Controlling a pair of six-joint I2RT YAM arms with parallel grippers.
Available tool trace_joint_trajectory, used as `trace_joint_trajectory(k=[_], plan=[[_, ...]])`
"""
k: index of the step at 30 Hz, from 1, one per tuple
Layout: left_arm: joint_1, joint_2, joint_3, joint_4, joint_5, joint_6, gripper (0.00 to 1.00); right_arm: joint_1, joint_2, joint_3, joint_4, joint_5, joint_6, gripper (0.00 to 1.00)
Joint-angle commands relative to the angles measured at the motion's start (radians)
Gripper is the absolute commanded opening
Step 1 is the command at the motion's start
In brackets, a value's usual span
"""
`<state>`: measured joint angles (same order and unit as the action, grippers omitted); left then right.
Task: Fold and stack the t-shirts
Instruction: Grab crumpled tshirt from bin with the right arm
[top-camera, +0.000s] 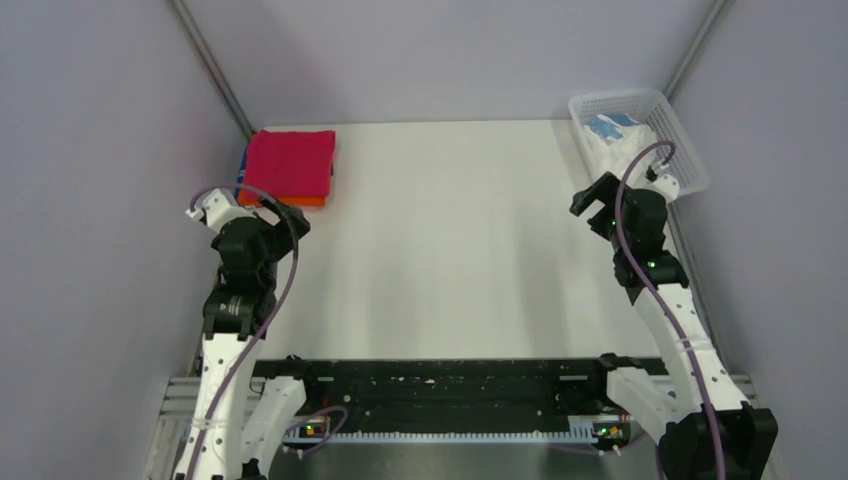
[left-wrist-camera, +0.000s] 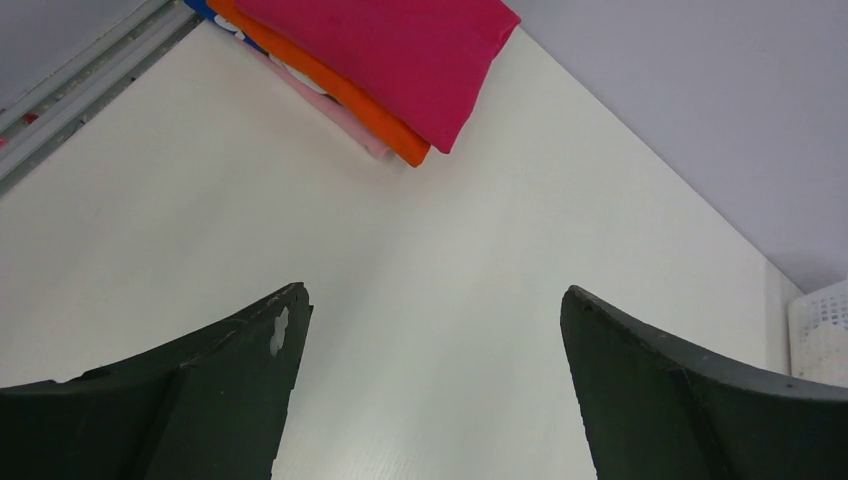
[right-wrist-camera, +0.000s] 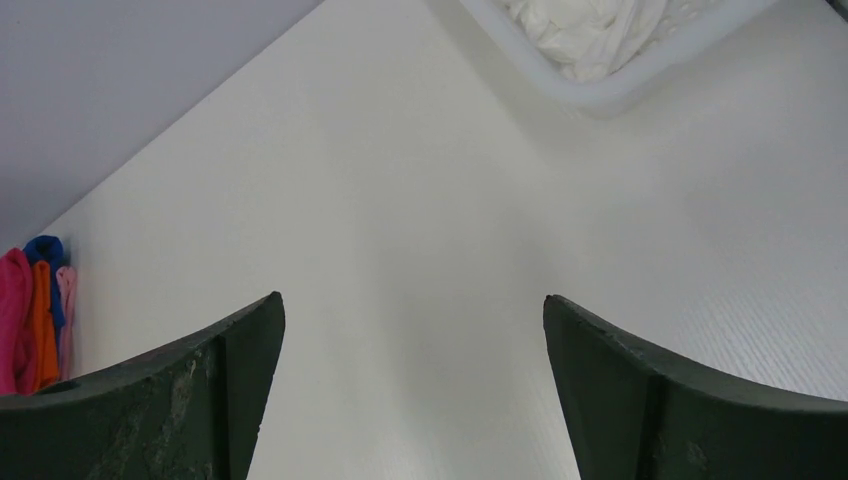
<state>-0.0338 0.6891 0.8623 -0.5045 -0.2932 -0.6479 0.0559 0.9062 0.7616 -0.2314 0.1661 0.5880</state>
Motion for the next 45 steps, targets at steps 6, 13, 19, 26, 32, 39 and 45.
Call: trace_joint_trajectory(k=[6,13,19,26,32,39,45], plan=[[0.0,0.064,0.022,0.028,0.06,0.026,0.99,-0.008,0.178,0.233,-0.052,0.081,-0.139,0.99],[0.001,0.131,0.028,0.062,0.082,0.043,0.99,-0.049,0.504,0.512,-0.082,0.208,-0.198,0.99],[0.001,0.196,0.027,0.1,0.118,0.068,0.99,-0.219,0.851,0.831,-0.147,0.124,-0.149,0.99],[0.001,0.242,0.021,0.137,0.158,0.084,0.99,-0.263,1.276,1.216,-0.206,0.201,-0.163,0.99],[0.0,0.255,0.02,0.17,0.182,0.08,0.99,-0.269,1.539,1.468,-0.248,0.149,-0.137,0.98],[0.0,0.259,0.035,0.149,0.193,0.088,0.99,-0.27,1.59,1.536,-0.156,0.039,-0.167,0.25],[0.0,0.198,0.011,0.145,0.229,0.087,0.99,-0.263,1.419,1.667,-0.177,-0.033,-0.227,0.0]])
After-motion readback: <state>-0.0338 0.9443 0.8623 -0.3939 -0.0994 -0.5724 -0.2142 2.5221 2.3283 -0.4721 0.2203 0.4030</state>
